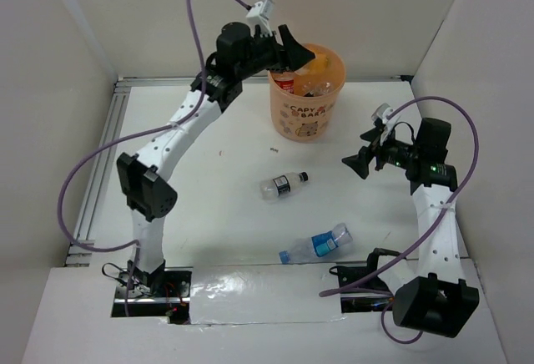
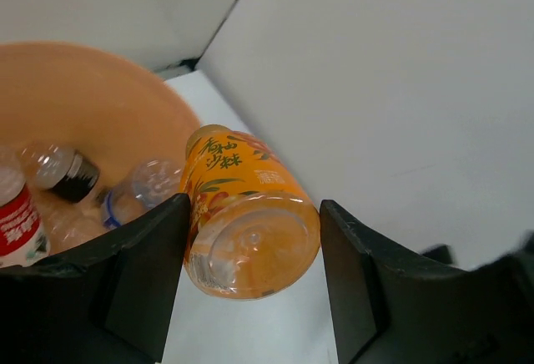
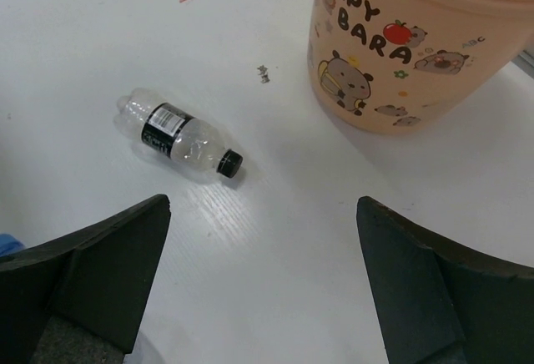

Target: Put the plastic bottles in the bin

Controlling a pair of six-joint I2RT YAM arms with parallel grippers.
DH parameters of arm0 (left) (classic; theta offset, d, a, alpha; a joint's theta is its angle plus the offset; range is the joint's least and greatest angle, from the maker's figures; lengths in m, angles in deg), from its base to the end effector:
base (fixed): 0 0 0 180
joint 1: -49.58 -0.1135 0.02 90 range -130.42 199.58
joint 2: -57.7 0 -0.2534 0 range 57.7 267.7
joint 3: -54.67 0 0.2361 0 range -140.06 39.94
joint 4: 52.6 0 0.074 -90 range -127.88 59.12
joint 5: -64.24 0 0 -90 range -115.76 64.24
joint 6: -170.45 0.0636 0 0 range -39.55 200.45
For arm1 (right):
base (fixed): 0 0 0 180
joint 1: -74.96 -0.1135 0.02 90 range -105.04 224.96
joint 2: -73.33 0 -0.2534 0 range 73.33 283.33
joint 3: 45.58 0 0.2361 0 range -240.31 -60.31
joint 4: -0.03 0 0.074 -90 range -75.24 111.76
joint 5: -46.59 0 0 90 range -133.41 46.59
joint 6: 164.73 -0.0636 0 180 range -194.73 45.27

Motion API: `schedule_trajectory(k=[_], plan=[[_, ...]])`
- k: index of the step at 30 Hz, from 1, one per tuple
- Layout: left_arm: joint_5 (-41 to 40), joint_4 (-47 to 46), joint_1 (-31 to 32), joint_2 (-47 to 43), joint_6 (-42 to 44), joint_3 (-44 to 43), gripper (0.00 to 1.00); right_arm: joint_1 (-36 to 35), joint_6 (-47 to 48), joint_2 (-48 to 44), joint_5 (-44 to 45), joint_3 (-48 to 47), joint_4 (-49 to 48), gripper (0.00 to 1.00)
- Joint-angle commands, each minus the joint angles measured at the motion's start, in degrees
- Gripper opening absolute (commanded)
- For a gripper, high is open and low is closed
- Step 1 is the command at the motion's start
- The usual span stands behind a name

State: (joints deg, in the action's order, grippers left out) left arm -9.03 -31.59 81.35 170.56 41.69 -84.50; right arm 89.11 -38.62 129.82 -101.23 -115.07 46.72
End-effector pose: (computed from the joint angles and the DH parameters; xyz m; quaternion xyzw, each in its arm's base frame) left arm 0.3852 -0.2601 0.4641 0.0667 0.6718 -0.5022 0.5404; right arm 0.2070 0.0033 0.3181 -0.3709 0.7142 0.2105 0.5550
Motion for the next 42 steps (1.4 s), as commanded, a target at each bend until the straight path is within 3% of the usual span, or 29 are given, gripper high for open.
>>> schedule_trajectory(k=[1, 4, 5, 7, 11, 13, 14, 15, 16, 19, 21, 26, 30, 33, 37, 42], plan=[[-5.46, 2.77, 0.22, 4.64, 0.52, -3.53, 0.04, 0.35, 2.11, -2.25, 1.39, 0.09, 2.04, 1.0], [-8.73, 2.77, 0.22, 6.67, 1.32, -1.94, 0.1, 0.35, 2.11, -2.26, 1.92, -1.04, 4.15, 1.0], [-8.73, 2.77, -0.3, 7.37, 1.32, -1.94, 0.35, 0.35, 2.11, -1.48, 1.92, -1.05, 6.16, 1.0], [-8.04, 2.77, -0.3, 9.83, 0.79, -5.44, 0.63, 0.35, 6.48, 0.19, -1.13, -1.66, 9.5, 1.0], [-6.63, 3.91, -0.3, 11.16, 0.79, -9.67, 1.0, 0.35, 17.64, 1.34, -5.54, -0.26, 17.58, 0.96], [-5.4, 3.12, -0.3, 9.32, 0.79, -9.68, 1.0, 0.35, 30.19, 1.34, -6.94, 2.98, 20.58, 0.92], [-5.39, 2.51, -0.3, 6.79, 1.4, -8.46, 1.0, 0.35, 41.38, 0.65, -6.95, 5.26, 24.86, 0.9], [-5.39, 2.51, -0.3, 5.02, 1.41, -7.4, 1.0, 0.35, 41.49, 0.64, -6.95, 5.28, 27.42, 0.9], [-6.0, 3.11, 0.39, 3.09, 3.41, -6.18, 1.0, 0.35, 52.8, 0.64, -6.95, 6.85, 29.97, 0.9], [-9.76, 3.12, 3.19, -7.71, 11.21, 4.09, 1.0, -1.14, 69.8, 2.29, -3.89, 7.39, 39.09, 0.9], [-12.5, 4.78, 5.31, -13.6, 15.89, 15.33, 1.0, -3.86, 76.35, 4.15, -1.69, 7.39, 43.43, 0.92], [-16.47, 6.45, 9.54, -31.69, 21.36, 46.75, 1.0, -14.65, 77.96, 4.16, 3.5, 9.32, 42.92, 0.93], [-14.89, 5.76, 11.73, -37.43, 21.89, 60.33, 1.0, -19.51, 75.86, 4.85, 3.78, 10.2, 40.11, 0.94], [-14.89, 4.36, 12.26, -36.4, 23.29, 63.09, 1.0, -21.61, 71.03, 5.39, 0.97, 9.06, 38.35, 0.94], [-16.81, 4.35, 14.28, -30.08, 24.09, 60.46, 1.0, -25.3, 70.49, 6.0, -0.27, 5.11, 41.85, 0.94], [-18.92, 3.13, 14.9, -28.48, 22.78, 60.71, 1.0, -35.41, 63.73, 0.47, 2.88, 3.87, 43.36, 0.94]])
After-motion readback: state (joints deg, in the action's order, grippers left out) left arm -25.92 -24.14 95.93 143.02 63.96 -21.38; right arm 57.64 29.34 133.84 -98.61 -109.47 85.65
